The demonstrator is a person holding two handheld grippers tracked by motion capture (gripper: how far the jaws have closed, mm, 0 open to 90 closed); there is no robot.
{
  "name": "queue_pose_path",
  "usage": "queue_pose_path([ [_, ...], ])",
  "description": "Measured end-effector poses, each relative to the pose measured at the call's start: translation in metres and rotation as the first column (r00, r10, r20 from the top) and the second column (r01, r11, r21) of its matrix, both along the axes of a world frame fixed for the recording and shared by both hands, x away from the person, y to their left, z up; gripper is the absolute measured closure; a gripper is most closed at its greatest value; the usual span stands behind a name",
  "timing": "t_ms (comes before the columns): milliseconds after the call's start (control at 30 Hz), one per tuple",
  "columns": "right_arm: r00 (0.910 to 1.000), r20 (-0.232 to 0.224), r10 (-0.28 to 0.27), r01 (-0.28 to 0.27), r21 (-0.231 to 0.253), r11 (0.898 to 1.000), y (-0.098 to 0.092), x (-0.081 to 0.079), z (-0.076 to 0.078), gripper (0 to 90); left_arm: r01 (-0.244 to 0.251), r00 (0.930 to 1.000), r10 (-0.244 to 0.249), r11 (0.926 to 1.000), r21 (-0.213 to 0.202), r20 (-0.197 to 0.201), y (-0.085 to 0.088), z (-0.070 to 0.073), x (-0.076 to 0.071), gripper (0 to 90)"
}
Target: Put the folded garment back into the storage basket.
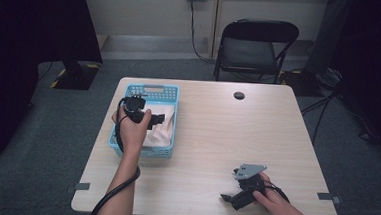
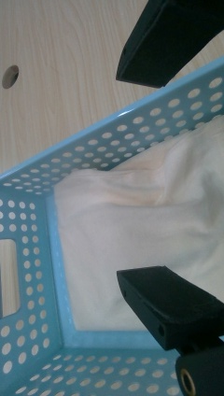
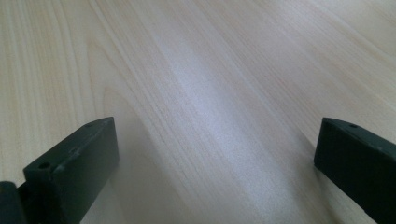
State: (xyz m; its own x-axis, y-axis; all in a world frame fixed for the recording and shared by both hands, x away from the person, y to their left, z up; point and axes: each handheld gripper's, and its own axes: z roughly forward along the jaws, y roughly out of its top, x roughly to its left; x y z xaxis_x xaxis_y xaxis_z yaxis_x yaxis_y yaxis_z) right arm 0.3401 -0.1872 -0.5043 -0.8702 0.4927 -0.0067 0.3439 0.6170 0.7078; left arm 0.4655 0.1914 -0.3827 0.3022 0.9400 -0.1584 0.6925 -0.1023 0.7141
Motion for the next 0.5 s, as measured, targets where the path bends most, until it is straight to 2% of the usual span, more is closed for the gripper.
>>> queue_pose_path([
  [100, 1.0000, 0.000, 0.000, 0.000, 0.000, 1.000, 0.0000, 0.0000, 0.0000, 0.0, 0.007, 1.0000, -0.007, 0.9999, -0.011, 0.001, 0.0001, 0.0001, -0.0023, 5.1],
  [500, 1.0000, 0.000, 0.000, 0.000, 0.000, 1.000, 0.0000, 0.0000, 0.0000, 0.0, 0.036, 0.9994, -0.036, 0.9993, -0.011, 0.002, -0.0010, -0.0003, -0.0096, 5.1],
])
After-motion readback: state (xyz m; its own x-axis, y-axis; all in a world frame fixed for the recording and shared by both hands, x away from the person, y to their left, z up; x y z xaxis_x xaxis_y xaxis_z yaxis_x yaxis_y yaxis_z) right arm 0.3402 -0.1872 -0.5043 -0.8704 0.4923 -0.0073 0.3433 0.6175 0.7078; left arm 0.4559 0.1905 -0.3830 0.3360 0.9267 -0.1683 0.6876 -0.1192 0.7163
